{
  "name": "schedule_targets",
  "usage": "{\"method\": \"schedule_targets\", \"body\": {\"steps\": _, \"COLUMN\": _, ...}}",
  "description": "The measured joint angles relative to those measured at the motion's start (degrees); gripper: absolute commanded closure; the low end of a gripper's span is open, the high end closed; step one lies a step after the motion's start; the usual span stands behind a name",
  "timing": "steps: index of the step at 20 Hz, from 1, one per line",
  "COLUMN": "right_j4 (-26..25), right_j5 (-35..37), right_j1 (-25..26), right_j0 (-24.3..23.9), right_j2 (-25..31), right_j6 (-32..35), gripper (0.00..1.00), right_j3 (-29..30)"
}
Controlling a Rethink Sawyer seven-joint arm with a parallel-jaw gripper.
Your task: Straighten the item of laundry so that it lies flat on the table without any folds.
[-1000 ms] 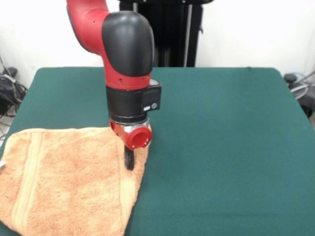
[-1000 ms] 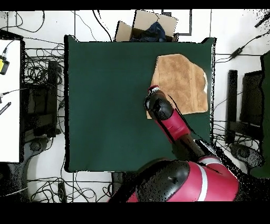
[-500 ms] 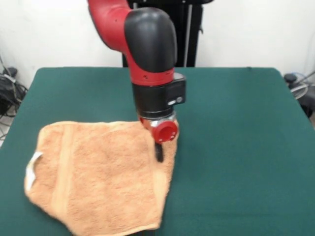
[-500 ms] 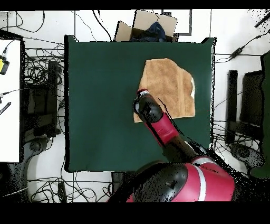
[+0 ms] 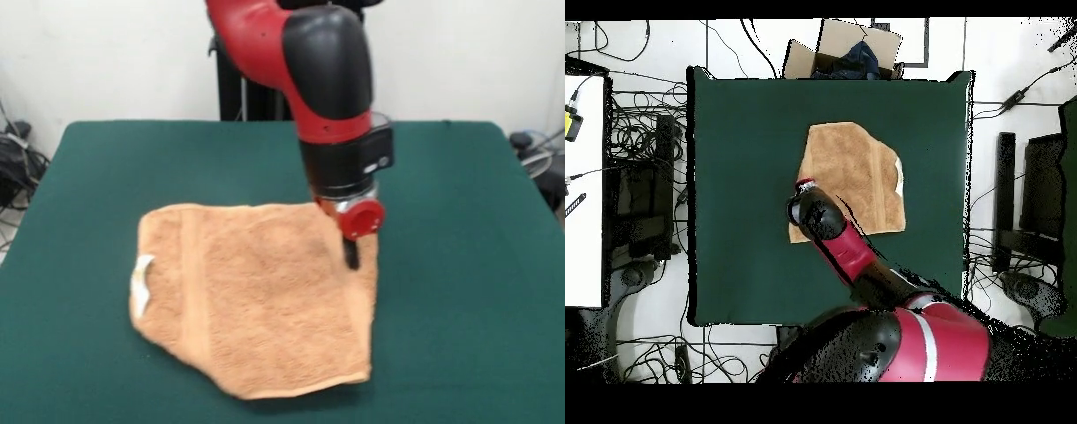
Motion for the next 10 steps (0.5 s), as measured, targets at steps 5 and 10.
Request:
{"method": "schedule_targets", "body": {"steps": 5, "right_j4": 1.14, "right_j5": 0.01, "right_j1": -0.99, "right_j0": 1.75, "right_j2": 2.04, "right_j6": 2.09, "gripper": 1.00, "right_j3": 2.68}}
{"method": "schedule_targets", "body": {"steps": 10, "right_j4": 2.53, "right_j5": 0.05, "right_j1": -2.31, "right_j0": 3.57, "right_j2": 4.19, "right_j6": 4.92, "gripper": 1.00, "right_j3": 5.08}}
